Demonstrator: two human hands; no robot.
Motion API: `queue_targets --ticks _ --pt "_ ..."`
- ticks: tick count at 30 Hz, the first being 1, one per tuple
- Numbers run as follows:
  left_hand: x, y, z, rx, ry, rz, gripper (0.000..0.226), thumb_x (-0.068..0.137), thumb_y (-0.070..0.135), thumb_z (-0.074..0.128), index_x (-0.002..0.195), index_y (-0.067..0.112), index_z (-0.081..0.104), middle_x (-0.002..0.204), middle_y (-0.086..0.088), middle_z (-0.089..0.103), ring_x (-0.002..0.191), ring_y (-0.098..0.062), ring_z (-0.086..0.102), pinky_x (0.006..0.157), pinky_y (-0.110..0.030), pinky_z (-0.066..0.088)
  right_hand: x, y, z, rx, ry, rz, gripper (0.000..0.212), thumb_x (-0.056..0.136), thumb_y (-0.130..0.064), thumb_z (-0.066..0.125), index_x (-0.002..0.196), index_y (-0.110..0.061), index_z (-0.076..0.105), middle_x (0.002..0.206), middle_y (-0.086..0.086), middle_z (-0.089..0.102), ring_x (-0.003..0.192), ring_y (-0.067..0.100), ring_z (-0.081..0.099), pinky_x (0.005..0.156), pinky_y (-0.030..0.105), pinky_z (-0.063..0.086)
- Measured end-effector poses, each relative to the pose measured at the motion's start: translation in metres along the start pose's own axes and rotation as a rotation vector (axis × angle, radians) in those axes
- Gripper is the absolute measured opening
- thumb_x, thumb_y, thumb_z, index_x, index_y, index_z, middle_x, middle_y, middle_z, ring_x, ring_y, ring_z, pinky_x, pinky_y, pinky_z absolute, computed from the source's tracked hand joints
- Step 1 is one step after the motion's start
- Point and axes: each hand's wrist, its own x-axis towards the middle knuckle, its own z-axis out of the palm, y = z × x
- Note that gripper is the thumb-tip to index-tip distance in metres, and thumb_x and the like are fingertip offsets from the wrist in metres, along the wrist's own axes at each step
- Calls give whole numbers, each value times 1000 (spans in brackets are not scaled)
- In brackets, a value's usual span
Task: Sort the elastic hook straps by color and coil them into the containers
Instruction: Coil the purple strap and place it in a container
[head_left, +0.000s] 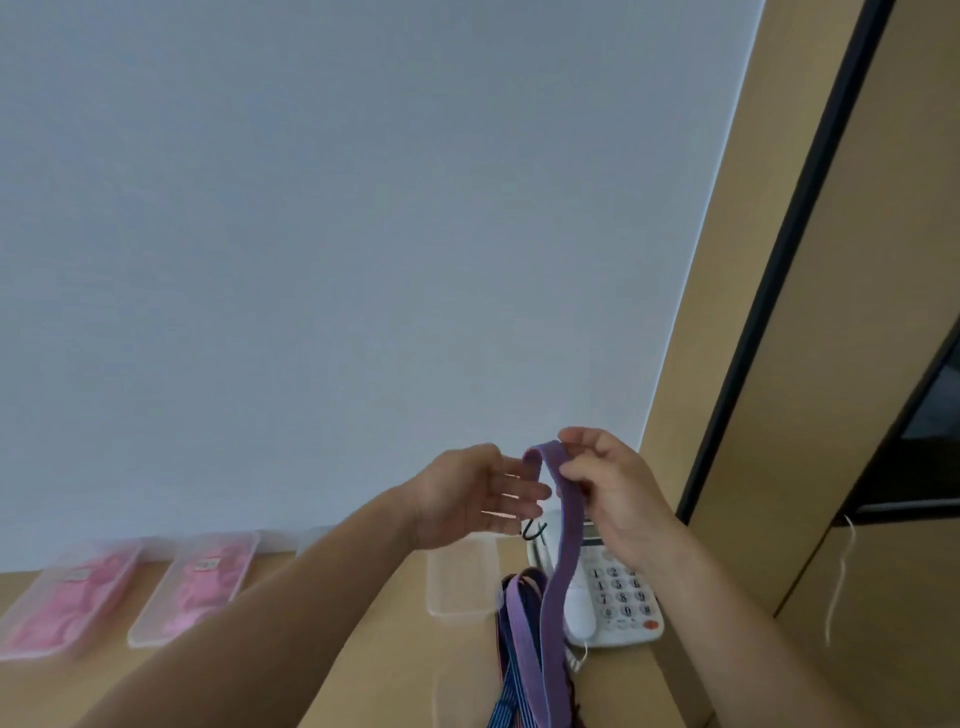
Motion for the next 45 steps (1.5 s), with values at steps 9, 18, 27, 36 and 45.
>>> queue_targets --ticks 9,18,27,36,45 --pt "18 33 19 -380 315 172 21 93 9 58 108 -4 63 94 -16 73 78 -25 72 73 -33 60 -21 6 -1 -150 -288 -65 26 51 4 46 70 -14 41 58 0 46 53 13 39 49 21 32" --pt "11 14 35 21 240 463 16 93 -1 62 109 3 61 94 -22 73 81 -30 71 73 -35 58 8 -3 -13 -154 17 203 51 98 -53 46 105 -6 65 91 15 75 76 26 71 64 36 51" --pt "-3 -4 31 150 19 259 24 73 11 65 93 5 53 96 -26 73 92 -39 71 75 -39 57 17 -21 3 3 109 -13 39 83 -1 71 117 -15 57 88 13 70 62 22 63 69 37 56" --pt "1 6 23 201 126 193 18 97 19 59 102 2 59 98 -17 76 86 -33 74 66 -33 58 17 -24 13 -271 -23 -226 24 84 -2 70 99 -20 73 74 -4 68 71 14 64 65 23 51" --pt "2 31 12 -283 126 181 32 93 7 43 110 -10 65 106 -25 70 96 -34 71 78 -35 59 12 -25 18 -529 -63 -433 30 84 -12 75 78 -41 78 91 -17 75 80 12 69 73 19 52"
